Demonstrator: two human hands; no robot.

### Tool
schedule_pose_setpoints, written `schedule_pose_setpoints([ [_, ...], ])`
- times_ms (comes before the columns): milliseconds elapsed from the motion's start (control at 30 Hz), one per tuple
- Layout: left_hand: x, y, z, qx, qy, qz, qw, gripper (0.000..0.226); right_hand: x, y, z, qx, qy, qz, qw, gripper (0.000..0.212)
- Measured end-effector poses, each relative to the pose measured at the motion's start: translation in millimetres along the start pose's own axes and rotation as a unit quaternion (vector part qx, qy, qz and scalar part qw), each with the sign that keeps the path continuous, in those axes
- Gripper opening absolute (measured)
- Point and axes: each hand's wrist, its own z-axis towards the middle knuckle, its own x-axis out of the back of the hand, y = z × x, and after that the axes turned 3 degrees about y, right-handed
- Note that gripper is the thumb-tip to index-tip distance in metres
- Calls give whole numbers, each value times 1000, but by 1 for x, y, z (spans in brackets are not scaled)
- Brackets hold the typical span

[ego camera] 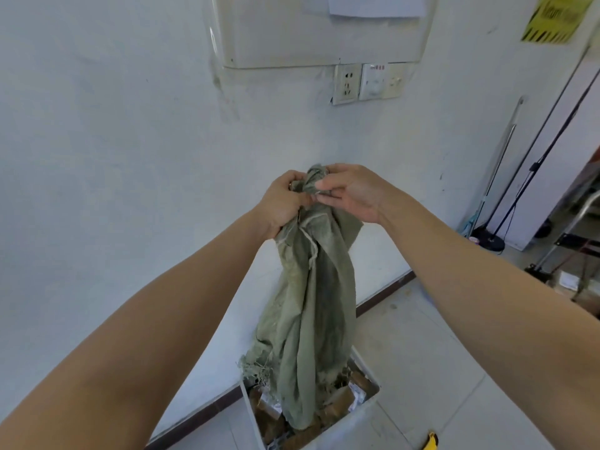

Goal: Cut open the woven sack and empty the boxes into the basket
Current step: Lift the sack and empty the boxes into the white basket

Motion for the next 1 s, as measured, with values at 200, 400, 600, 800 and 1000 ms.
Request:
schedule_pose_setpoints([
  [200,2,13,13,70,18,-96,993,36,17,21,-10,-17,-88,-145,985,68],
  [400,-3,-5,3,-38,52,173,983,54,12,49,5,-128,76,-113,982,37],
  [600,0,-33,-15,-34,-193,358,913,56,19,47,7,-276,48,-55,958,25],
  [800,22,-44,-9,94,-91,161,978,27,17,40,-3,-100,-80,-273,953,70],
  [1000,15,-38,-17,95,-69,164,979,66,17,56,5,-81,63,-258,961,40],
])
